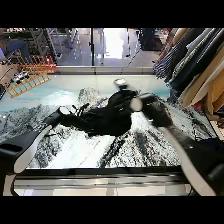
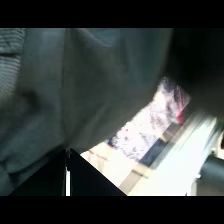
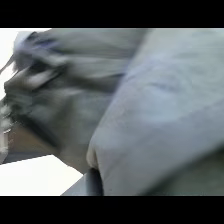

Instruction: Fold the clothes and pants, and hang the long-sleeved shirts on hangers.

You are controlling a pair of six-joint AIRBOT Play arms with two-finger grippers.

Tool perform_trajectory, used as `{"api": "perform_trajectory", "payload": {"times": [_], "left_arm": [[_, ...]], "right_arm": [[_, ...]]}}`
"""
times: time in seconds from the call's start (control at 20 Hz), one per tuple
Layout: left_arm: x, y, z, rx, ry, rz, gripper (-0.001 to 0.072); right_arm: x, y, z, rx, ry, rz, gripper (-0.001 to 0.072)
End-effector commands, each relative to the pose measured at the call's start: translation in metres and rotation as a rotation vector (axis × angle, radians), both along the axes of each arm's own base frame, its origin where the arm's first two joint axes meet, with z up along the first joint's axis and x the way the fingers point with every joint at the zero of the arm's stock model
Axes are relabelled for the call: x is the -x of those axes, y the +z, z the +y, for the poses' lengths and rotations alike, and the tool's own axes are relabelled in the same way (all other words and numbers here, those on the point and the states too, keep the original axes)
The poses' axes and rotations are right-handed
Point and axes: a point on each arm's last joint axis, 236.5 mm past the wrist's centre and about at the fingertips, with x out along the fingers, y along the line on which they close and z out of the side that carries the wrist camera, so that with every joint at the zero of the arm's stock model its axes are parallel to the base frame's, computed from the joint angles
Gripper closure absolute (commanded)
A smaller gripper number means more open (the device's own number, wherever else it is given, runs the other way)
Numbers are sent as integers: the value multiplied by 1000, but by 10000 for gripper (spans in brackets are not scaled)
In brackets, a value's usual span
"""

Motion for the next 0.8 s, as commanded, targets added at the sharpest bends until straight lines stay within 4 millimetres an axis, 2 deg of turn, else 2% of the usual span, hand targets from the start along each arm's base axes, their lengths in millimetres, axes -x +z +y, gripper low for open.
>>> {"api": "perform_trajectory", "payload": {"times": [0.0,0.05,0.15,0.2,0.3,0.35,0.4,0.45,0.55,0.6,0.75], "left_arm": [[-9,35,21,27,72,4,698],[-13,50,35,36,104,3,698],[-20,76,69,53,178,2,698],[-23,88,85,59,207,-10,698],[-28,109,113,65,256,-44,698],[-30,119,124,66,278,-67,698],[-31,129,133,67,300,-94,698],[-33,139,141,66,318,-119,698],[-35,154,151,64,343,-168,698],[-35,159,152,63,346,-183,698],[-36,165,144,65,336,-214,698]], "right_arm": [[33,-71,57,99,140,125,701],[38,-88,60,118,155,153,701],[47,-108,63,150,198,185,700],[48,-111,63,155,209,187,699],[47,-103,65,153,225,174,692],[47,-92,66,150,230,172,567],[47,-79,66,153,241,166,371],[45,-61,66,155,268,144,255],[44,-18,57,154,278,115,248],[42,3,43,167,264,104,248],[34,56,-27,186,152,111,248]]}}
